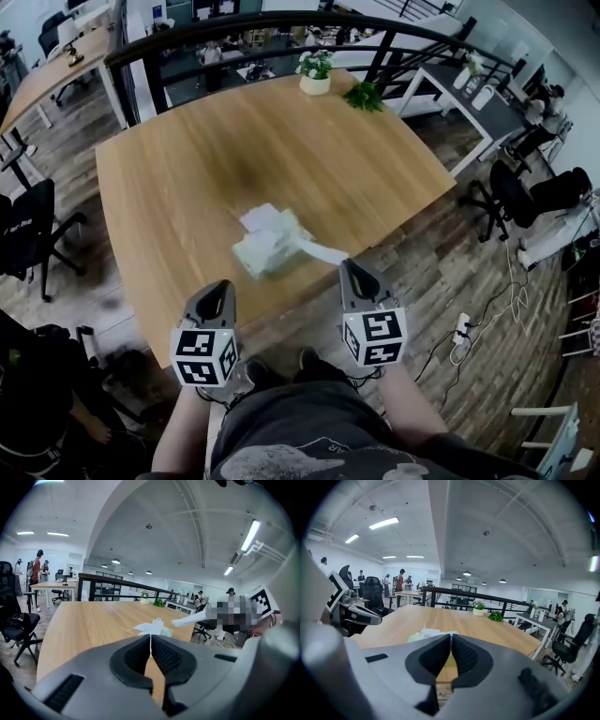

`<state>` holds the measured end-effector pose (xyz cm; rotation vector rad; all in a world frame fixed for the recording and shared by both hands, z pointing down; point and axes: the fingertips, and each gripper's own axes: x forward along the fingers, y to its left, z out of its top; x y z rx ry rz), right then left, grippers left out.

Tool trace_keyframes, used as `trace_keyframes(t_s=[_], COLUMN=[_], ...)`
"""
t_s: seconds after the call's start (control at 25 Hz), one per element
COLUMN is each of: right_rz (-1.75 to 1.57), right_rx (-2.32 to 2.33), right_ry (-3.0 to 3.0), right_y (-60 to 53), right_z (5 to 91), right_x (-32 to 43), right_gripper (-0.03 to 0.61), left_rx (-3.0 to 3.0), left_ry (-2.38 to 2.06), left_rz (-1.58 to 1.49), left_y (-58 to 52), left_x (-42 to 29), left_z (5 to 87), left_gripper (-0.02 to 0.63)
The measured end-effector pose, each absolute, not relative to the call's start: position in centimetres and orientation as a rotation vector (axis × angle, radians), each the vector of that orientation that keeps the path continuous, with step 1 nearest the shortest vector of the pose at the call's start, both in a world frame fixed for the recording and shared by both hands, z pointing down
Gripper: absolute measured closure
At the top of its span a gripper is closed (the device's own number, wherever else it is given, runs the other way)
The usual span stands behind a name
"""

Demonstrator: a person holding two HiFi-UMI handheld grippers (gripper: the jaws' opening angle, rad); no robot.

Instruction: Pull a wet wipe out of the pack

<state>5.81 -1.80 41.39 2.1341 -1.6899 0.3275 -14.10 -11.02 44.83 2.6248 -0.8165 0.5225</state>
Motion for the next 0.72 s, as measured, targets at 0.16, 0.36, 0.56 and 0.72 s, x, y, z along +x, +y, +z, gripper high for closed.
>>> trace_keyframes(t_s=[0.16, 0.36, 0.56, 0.72], right_rz=[0.325, 0.286, 0.287, 0.278], right_rx=[2.162, 2.168, 2.162, 2.156], right_ry=[-1.673, -1.717, -1.754, -1.785], right_y=[-0.6, 0.8, 4.0, 7.3], right_z=[41.2, 40.0, 39.7, 39.2], right_x=[5.7, 5.0, 4.5, 3.9], right_gripper=[0.545, 0.545, 0.545, 0.545], left_rx=[2.639, 2.674, 2.709, 2.723], left_ry=[-0.804, -0.811, -0.834, -0.864], left_rz=[0.490, 0.486, 0.477, 0.486], left_y=[-10.0, -8.2, -5.1, -1.9], left_x=[-14.0, -13.6, -13.1, -13.2], left_z=[44.1, 42.7, 41.3, 40.7], left_gripper=[0.598, 0.598, 0.598, 0.598])
